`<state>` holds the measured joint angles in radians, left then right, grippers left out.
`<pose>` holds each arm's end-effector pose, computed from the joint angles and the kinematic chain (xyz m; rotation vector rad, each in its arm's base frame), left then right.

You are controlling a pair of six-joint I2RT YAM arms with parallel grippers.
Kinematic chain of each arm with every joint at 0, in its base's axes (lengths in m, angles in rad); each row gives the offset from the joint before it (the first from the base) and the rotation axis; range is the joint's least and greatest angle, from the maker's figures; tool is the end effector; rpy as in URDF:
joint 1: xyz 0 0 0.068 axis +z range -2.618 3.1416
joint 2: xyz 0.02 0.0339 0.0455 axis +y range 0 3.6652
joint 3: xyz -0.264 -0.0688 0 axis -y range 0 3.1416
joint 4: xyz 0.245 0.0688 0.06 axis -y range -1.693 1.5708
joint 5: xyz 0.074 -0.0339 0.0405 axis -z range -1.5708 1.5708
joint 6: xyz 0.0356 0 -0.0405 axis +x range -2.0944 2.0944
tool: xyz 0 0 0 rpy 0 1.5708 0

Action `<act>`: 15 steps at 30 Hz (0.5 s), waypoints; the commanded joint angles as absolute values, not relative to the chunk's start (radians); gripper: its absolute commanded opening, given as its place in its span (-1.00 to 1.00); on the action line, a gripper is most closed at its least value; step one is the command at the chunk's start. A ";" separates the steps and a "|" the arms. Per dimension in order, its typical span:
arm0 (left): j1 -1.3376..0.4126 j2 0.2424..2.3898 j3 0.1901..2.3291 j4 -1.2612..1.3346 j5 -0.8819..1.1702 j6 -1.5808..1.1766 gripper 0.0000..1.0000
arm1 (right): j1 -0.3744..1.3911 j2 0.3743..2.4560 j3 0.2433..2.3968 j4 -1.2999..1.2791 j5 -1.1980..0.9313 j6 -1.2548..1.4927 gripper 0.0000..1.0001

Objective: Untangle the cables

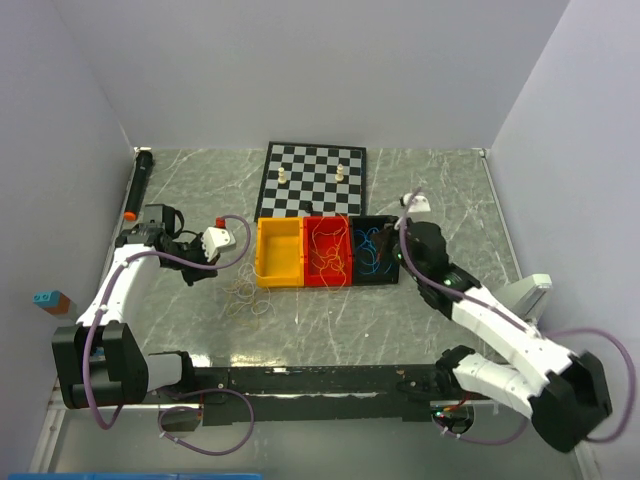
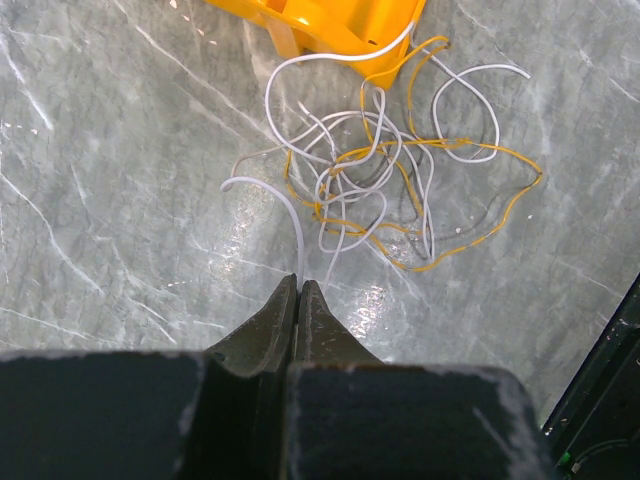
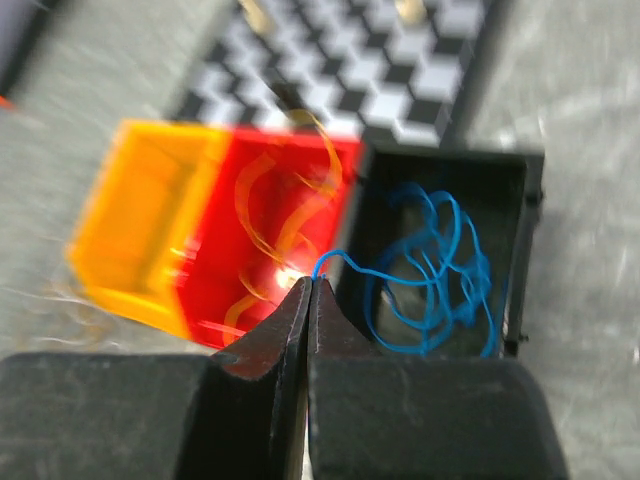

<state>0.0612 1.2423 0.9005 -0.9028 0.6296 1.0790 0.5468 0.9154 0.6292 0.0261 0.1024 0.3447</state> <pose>0.2196 -0.0075 0.2404 1.3334 2.1153 -0.4627 0.1871 0.1096 0.2831 -0.1148 1.8590 0.5307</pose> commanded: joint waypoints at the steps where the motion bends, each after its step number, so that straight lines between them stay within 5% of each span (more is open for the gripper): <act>1: 0.058 1.224 0.902 -0.902 0.652 1.085 -0.98 | 0.497 1.072 0.736 0.005 0.130 0.393 -1.00; 15: 0.041 1.227 0.919 -0.896 0.683 1.060 -0.98 | 0.462 1.503 0.973 -0.135 0.141 0.411 -1.00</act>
